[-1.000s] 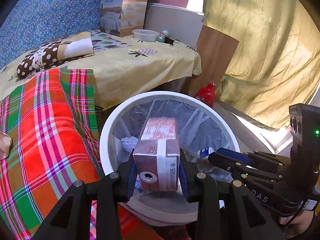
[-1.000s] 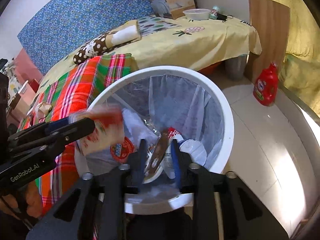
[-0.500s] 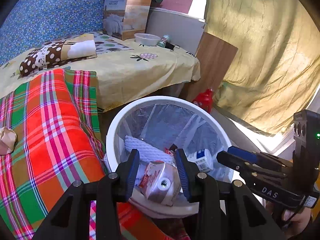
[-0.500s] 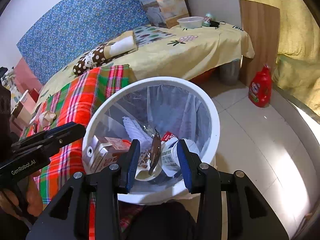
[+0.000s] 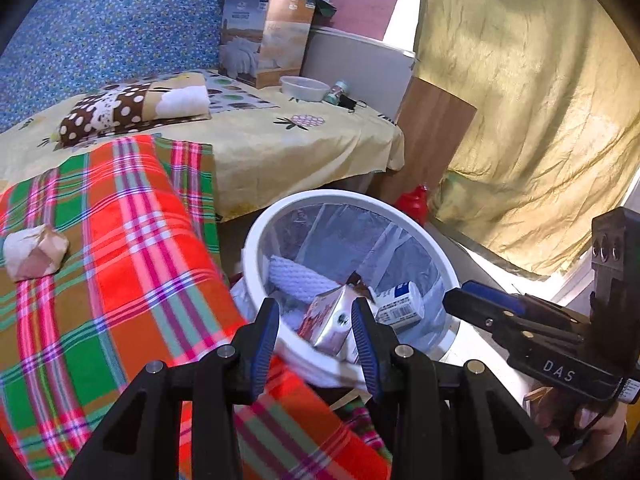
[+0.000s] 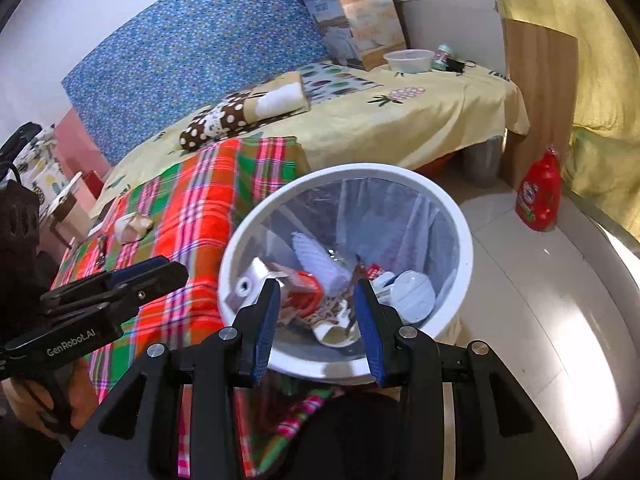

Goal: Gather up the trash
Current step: 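Pull both open tools back from the bin toward the bed, then grasp the second coffee sachet with the left tool while the right tool grasps the white paper bag, then carry the sachet and paper bag over the bin and open both tools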

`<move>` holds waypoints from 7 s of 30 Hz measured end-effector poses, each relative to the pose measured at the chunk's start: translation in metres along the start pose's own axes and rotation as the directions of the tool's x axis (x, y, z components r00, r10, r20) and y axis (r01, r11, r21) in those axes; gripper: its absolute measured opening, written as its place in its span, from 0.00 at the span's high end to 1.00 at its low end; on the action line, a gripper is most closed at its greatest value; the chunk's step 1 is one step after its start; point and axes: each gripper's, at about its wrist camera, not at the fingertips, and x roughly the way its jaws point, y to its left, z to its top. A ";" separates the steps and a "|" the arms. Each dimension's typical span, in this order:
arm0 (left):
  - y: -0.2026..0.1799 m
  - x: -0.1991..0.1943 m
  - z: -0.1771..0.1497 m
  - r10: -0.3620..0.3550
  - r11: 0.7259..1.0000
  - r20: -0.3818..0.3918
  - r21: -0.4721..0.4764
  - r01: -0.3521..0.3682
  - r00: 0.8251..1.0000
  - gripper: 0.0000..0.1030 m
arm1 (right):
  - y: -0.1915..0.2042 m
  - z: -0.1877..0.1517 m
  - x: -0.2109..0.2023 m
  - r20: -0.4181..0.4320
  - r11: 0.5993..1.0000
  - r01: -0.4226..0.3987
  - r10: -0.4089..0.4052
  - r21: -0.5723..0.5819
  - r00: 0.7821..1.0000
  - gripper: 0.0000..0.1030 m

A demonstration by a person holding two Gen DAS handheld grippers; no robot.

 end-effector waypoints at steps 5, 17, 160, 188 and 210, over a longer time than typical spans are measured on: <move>0.008 -0.018 -0.013 0.028 1.000 0.015 -0.009 -0.027 1.000 0.63 | 0.013 -0.005 -0.001 -0.001 0.999 -0.026 0.026 -0.020 1.000 0.61; 0.034 -0.054 -0.032 0.105 0.993 0.052 -0.063 -0.101 0.993 0.63 | 0.050 -0.010 0.000 0.001 0.989 -0.109 0.110 -0.098 0.994 0.61; 0.085 -0.084 -0.037 0.208 0.971 0.039 -0.132 -0.201 0.977 0.78 | 0.094 0.009 0.022 -0.051 0.952 -0.162 0.154 -0.261 0.987 0.61; -0.007 0.034 0.020 0.011 0.999 -0.053 0.051 -0.008 0.999 0.78 | -0.014 0.013 0.026 -0.042 0.998 0.046 -0.048 -0.051 0.998 0.60; -0.007 0.043 0.028 0.005 0.999 -0.059 0.040 -0.003 0.998 0.76 | -0.012 0.013 0.012 -0.002 0.995 0.083 -0.084 -0.059 0.996 0.57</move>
